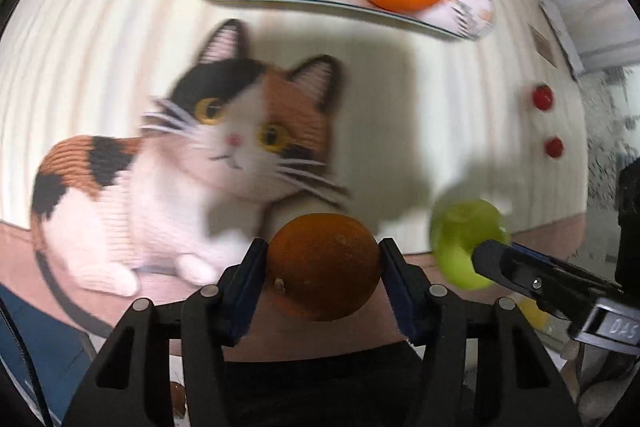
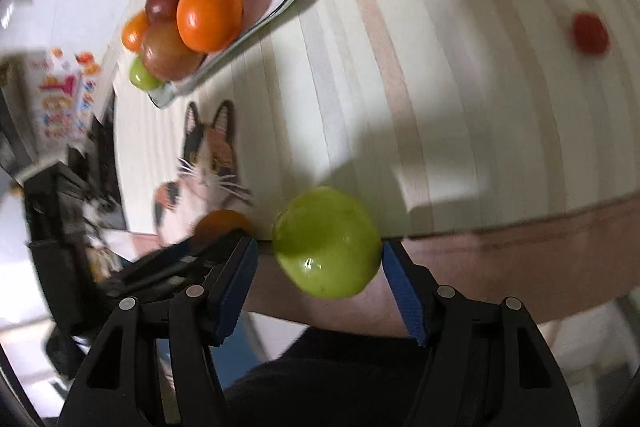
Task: Organize fruits
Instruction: 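Grasp the dark tangerine with the left tool while the right tool grasps the green apple, then carry the dark tangerine onto the plate with the left tool while the right tool places the green apple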
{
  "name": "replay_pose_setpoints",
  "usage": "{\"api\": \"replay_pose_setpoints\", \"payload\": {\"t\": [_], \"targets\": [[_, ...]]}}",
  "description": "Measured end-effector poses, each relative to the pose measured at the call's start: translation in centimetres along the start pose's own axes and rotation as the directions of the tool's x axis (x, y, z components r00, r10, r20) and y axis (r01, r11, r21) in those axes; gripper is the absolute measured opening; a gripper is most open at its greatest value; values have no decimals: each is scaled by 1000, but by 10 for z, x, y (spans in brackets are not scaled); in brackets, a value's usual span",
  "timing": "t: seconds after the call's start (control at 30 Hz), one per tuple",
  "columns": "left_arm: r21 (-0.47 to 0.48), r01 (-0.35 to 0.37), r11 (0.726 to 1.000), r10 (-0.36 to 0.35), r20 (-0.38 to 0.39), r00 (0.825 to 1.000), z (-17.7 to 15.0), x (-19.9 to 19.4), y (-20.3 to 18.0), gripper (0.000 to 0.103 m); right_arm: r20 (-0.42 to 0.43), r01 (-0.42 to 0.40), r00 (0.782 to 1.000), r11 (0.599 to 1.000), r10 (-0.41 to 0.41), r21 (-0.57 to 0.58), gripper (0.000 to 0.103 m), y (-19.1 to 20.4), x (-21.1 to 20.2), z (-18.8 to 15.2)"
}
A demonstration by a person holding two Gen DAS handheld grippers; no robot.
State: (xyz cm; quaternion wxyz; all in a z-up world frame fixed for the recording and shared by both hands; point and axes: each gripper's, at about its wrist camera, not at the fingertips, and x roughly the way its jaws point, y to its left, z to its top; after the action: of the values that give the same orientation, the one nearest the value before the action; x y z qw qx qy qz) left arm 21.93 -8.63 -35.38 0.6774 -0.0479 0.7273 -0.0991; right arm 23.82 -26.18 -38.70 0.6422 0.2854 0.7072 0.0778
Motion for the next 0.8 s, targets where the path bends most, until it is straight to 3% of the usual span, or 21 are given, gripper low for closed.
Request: {"api": "replay_pose_setpoints", "payload": {"t": [0.2, 0.33, 0.5, 0.8], "targets": [[-54, -23, 998, 24, 19, 1000, 1, -3, 8, 54, 2, 112, 994, 982, -113, -150, 62, 24, 19, 8], [-62, -26, 998, 27, 24, 999, 9, -5, 13, 54, 76, 257, 966, 942, -247, -218, 62, 35, 12, 6], [-71, -24, 997, 26, 27, 999, 28, -8, 21, 54, 58, 240, 971, 948, -233, -209, 63, 28, 12, 14], [-69, -14, 998, 16, 23, 1000, 31, -9, 20, 54, 49, 228, 974, 953, -223, -197, 62, 27, 18, 18]]}}
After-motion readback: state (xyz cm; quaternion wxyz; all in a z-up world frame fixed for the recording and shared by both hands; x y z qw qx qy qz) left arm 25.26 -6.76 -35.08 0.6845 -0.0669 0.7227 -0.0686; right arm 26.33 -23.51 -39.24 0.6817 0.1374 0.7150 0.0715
